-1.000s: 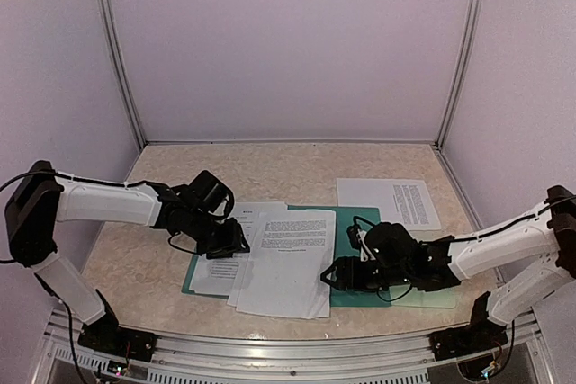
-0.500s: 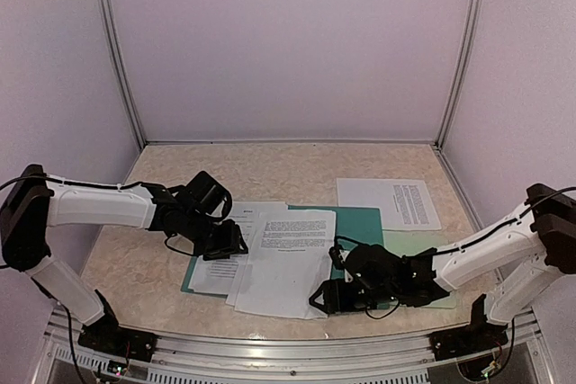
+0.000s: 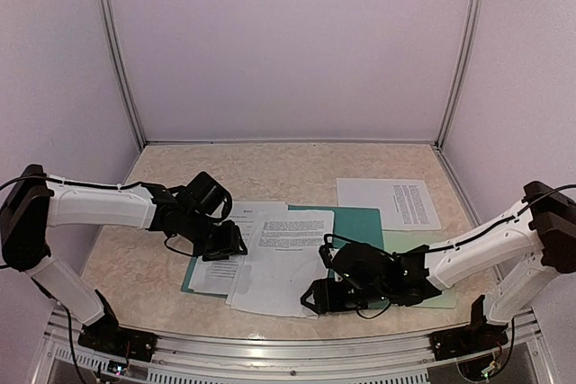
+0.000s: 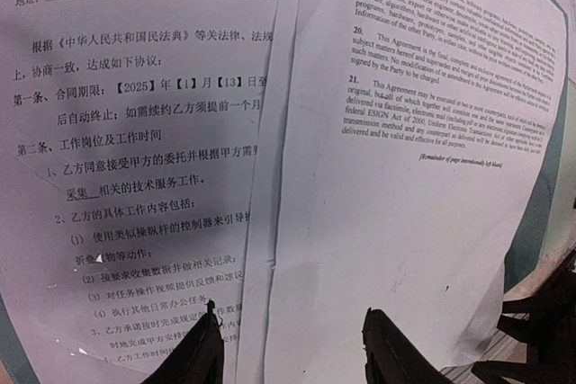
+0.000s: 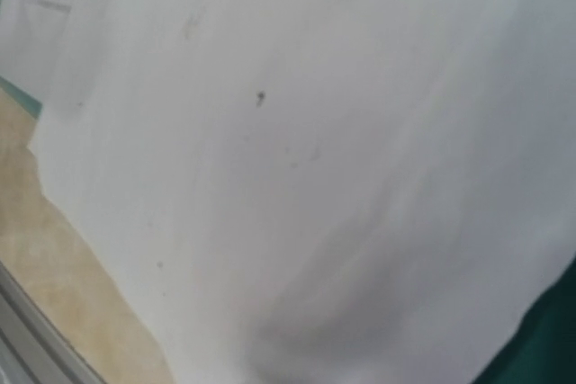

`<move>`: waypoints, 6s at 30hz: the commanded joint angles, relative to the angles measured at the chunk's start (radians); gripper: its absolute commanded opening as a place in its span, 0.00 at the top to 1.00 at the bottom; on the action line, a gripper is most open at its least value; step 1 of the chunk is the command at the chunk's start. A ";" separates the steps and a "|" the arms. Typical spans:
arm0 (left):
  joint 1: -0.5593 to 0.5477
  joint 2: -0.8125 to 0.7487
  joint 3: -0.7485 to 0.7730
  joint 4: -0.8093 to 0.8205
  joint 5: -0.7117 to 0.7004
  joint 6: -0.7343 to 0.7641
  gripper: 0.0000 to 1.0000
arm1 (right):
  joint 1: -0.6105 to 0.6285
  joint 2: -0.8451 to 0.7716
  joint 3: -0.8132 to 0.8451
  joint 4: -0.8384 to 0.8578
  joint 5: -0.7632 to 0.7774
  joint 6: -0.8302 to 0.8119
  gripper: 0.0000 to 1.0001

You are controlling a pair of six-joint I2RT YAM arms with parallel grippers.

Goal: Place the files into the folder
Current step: Adjust the file in the folder with some files, then pick up the file from the folder with some files.

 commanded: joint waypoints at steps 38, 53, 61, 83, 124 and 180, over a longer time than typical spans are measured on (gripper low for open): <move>-0.004 0.004 0.019 -0.019 -0.014 0.032 0.49 | -0.013 -0.073 0.108 -0.349 0.227 -0.047 0.32; 0.010 0.059 0.098 -0.031 0.012 0.055 0.49 | -0.378 -0.051 0.003 0.092 -0.025 -0.242 0.38; 0.021 0.077 0.124 -0.053 0.017 0.061 0.49 | -0.430 0.064 0.007 0.236 -0.136 -0.229 0.40; 0.026 0.083 0.085 0.068 0.149 0.043 0.49 | -0.466 0.204 -0.084 0.478 -0.254 -0.161 0.47; 0.002 0.222 0.034 0.173 0.235 -0.013 0.50 | -0.466 0.322 -0.122 0.659 -0.340 -0.090 0.51; 0.021 0.017 0.071 0.077 0.135 0.051 0.37 | -0.479 -0.006 -0.069 0.354 -0.351 -0.141 1.00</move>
